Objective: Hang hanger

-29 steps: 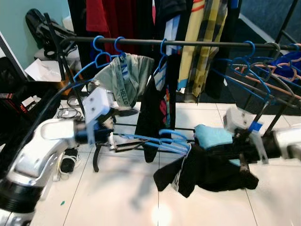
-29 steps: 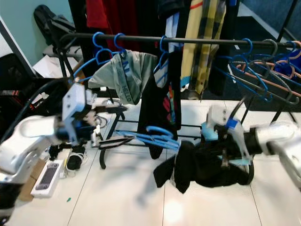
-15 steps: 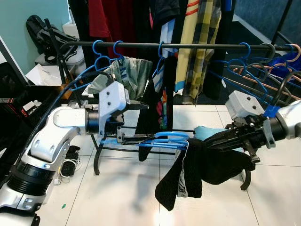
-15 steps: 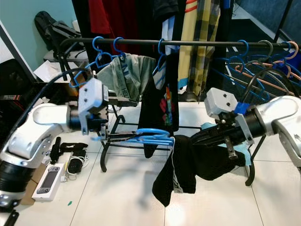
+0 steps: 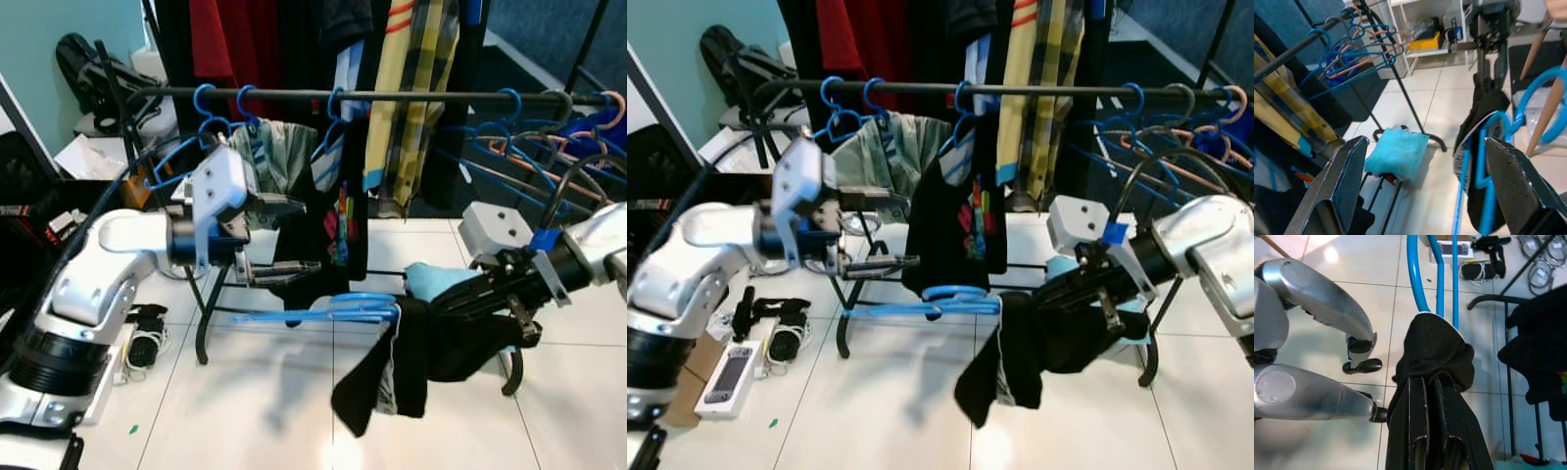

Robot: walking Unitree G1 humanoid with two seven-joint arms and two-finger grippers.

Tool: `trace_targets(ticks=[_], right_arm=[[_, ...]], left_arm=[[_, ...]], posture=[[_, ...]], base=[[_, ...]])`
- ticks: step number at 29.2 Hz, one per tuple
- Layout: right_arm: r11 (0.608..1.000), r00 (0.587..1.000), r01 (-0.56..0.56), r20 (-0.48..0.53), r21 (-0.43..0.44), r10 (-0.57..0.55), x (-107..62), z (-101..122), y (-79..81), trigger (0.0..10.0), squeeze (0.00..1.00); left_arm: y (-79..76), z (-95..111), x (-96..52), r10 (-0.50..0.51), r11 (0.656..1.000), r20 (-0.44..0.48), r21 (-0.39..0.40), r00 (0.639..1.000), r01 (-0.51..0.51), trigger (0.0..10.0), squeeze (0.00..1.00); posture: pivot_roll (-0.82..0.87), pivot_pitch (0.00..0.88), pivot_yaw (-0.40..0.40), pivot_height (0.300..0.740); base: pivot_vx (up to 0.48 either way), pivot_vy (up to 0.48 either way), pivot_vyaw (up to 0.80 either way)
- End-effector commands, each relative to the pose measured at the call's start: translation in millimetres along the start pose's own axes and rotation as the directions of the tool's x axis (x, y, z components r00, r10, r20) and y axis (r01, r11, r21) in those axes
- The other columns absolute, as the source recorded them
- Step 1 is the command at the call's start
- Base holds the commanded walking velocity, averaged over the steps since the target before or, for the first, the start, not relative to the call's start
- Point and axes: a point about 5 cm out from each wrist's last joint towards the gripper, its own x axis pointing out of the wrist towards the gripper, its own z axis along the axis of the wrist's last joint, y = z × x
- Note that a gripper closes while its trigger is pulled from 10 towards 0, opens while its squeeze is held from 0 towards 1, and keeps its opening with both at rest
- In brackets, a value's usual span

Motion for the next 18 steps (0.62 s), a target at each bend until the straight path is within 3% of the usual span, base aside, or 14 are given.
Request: trace_targets(ticks=[1, 3, 9, 18], right_arm=[[1.000, 1.000, -0.003, 0.005, -0.027, 0.003, -0.4, 3, -0.6, 0.0, 0.00], [1.000, 1.000, -0.003, 0.005, -0.027, 0.003, -0.4, 3, -0.6, 0.0, 0.00], [0.997, 0.997, -0.025, 0.077, -0.074, 0.031, -0.9, 17, -1.4, 0.0, 0.00], [0.996, 0.995, -0.037, 0.085, -0.087, 0.044, 0.9, 19, -0.5, 0.0, 0.00]], left_arm=[[-6.6, -1, -1.5, -0.051, 0.999, -0.021, -0.018, 0.998, 0.050, 10.0, 0.00], [-6.6, -1, -1.5, -0.051, 0.999, -0.021, -0.018, 0.998, 0.050, 10.0, 0.00], [-30.2, -14, 11.0, -0.165, 0.983, -0.038, -0.082, 0.986, 0.161, 10.0, 0.00], [-35.1, -15, 14.9, -0.183, 0.979, -0.023, -0.099, 0.983, 0.180, 10.0, 0.00]], posture=[[-0.07, 0.004, 0.066, 0.740], [-0.07, 0.004, 0.066, 0.740], [-0.08, 0.008, 0.065, 0.740], [-0.08, 0.007, 0.070, 0.740]], base=[[0.000, 0.000, 0.00], [0.000, 0.000, 0.00], [0.000, 0.000, 0.00], [0.000, 0.000, 0.00]])
